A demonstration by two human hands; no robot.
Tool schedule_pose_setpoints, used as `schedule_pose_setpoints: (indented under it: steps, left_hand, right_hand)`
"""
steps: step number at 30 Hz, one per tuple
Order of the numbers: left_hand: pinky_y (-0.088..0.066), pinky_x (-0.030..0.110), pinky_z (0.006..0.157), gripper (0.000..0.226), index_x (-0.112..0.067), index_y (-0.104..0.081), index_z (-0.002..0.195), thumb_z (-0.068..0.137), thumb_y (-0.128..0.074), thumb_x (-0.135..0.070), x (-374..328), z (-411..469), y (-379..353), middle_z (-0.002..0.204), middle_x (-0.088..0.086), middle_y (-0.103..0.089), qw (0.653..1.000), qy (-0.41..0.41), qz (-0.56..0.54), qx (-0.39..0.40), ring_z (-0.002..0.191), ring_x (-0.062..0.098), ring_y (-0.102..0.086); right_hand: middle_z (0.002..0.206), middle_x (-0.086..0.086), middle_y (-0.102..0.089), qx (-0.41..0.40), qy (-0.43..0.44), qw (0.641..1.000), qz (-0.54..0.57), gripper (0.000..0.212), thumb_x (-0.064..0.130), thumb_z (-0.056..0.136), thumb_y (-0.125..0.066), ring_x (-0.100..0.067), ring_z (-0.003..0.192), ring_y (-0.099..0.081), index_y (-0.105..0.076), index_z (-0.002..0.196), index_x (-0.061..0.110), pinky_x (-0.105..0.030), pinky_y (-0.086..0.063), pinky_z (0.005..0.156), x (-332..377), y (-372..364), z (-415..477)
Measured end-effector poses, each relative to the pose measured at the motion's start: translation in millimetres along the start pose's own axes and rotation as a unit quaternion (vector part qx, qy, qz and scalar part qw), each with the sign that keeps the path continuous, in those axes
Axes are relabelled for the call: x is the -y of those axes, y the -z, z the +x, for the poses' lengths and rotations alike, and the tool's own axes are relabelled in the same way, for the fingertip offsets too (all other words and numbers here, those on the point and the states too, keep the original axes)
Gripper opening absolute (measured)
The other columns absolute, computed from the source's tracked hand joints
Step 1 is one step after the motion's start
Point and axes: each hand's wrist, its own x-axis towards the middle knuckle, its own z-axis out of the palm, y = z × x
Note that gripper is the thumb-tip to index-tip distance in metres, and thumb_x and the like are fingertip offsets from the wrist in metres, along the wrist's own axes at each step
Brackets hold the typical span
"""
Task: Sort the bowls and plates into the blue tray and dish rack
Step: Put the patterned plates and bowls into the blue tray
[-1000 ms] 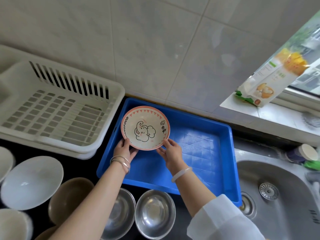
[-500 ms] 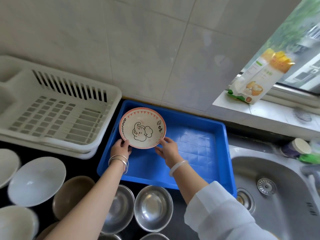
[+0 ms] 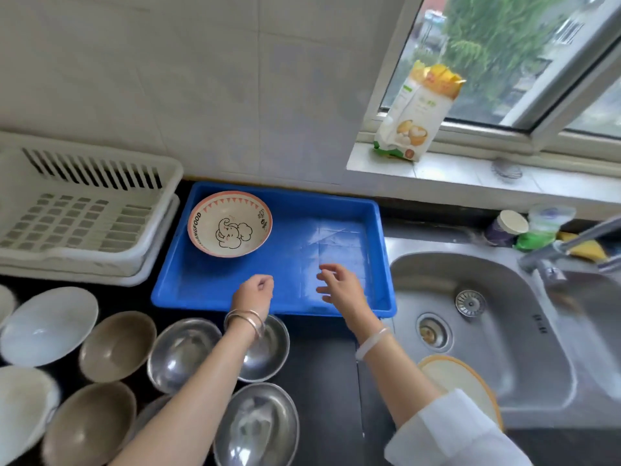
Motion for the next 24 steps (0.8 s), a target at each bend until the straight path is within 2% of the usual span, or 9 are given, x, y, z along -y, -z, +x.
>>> schedule_pose_setpoints:
  steps: [2,4,6,10,12,15,18,20,24]
  left_hand:
    - [-0.051,0.046,0.091,0.016,-0.013,-0.066,0.094,0.087,-0.052,-0.013,4,-20,-26,0.098,0.02,-0.069,0.999,0.003,-0.001,0.048,0.097,0.037,-0.065]
    - [-0.05,0.047,0.092,0.018,-0.008,-0.065,0.101,0.087,-0.053,-0.012,10,-42,-54,0.101,0.022,-0.068,0.996,-0.005,0.013,0.092,0.098,0.038,-0.065]
    - [-0.05,0.046,0.093,0.018,-0.009,-0.064,0.102,0.089,-0.052,-0.012,15,-65,-83,0.105,0.02,-0.068,0.989,-0.015,0.03,0.143,0.101,0.036,-0.064]
    - [-0.052,0.039,0.092,0.023,-0.017,-0.065,0.107,0.089,-0.052,-0.022,21,-109,-134,0.109,0.006,-0.069,0.969,-0.042,0.109,0.218,0.101,0.025,-0.064]
    - [-0.051,0.038,0.093,0.028,-0.016,-0.062,0.114,0.09,-0.053,-0.026,24,-125,-153,0.114,0.005,-0.067,0.956,-0.046,0.144,0.251,0.103,0.024,-0.064]
    - [-0.051,0.04,0.095,0.035,-0.018,-0.057,0.122,0.09,-0.053,-0.031,30,-142,-176,0.114,0.002,-0.064,0.946,-0.016,0.157,0.284,0.102,0.022,-0.062]
    - [-0.057,0.032,0.073,0.029,-0.022,-0.057,0.119,0.091,-0.051,-0.029,36,-151,-189,0.092,-0.005,-0.062,0.945,0.015,0.134,0.297,0.083,0.017,-0.062]
    - [-0.056,0.027,0.061,0.02,-0.024,-0.055,0.111,0.092,-0.05,-0.024,39,-153,-193,0.087,-0.005,-0.061,0.949,0.045,0.103,0.295,0.078,0.016,-0.062]
    - [-0.056,0.027,0.05,0.01,-0.02,-0.053,0.1,0.095,-0.044,-0.021,40,-159,-195,0.087,0.002,-0.062,0.949,0.112,0.028,0.294,0.075,0.018,-0.063]
  right_hand:
    - [0.105,-0.003,-0.065,-0.039,0.025,0.997,-0.061,0.023,0.019,0.094,-0.048,-0.018,0.086,-0.065,-0.062,0.112,0.018,-0.029,-0.049,0.072,-18,33,-18]
    - [0.102,0.0,-0.066,-0.082,0.044,0.988,-0.121,0.024,0.02,0.093,-0.051,-0.017,0.09,-0.063,-0.064,0.113,0.018,-0.024,-0.044,0.073,-37,68,-37]
    - [0.106,-0.003,-0.068,-0.118,0.04,0.98,-0.158,0.024,0.018,0.093,-0.052,-0.018,0.094,-0.063,-0.064,0.113,0.016,-0.022,-0.042,0.075,-59,102,-55]
    - [0.121,-0.008,-0.065,-0.183,-0.002,0.949,-0.256,0.031,0.013,0.091,-0.051,-0.026,0.114,-0.058,-0.061,0.121,0.013,-0.027,-0.04,0.088,-102,158,-90]
    - [0.126,-0.009,-0.063,-0.202,-0.022,0.932,-0.3,0.036,0.012,0.09,-0.05,-0.028,0.118,-0.055,-0.059,0.124,0.012,-0.032,-0.04,0.096,-121,181,-104]
    - [0.127,-0.009,-0.062,-0.208,-0.048,0.942,-0.26,0.037,0.01,0.09,-0.05,-0.027,0.119,-0.054,-0.057,0.126,0.01,-0.034,-0.041,0.099,-143,204,-122]
    - [0.121,-0.008,-0.065,-0.205,-0.075,0.955,-0.199,0.035,0.01,0.091,-0.052,-0.027,0.113,-0.057,-0.056,0.125,0.012,-0.029,-0.042,0.084,-158,217,-133]
    - [0.112,-0.007,-0.067,-0.205,-0.09,0.959,-0.174,0.03,0.012,0.091,-0.051,-0.028,0.106,-0.06,-0.059,0.12,0.014,-0.027,-0.04,0.077,-167,220,-138]
    - [0.092,-0.002,-0.067,-0.197,-0.101,0.968,-0.121,0.017,0.014,0.092,-0.051,-0.027,0.094,-0.062,-0.064,0.102,0.015,-0.037,-0.05,0.08,-180,221,-144]
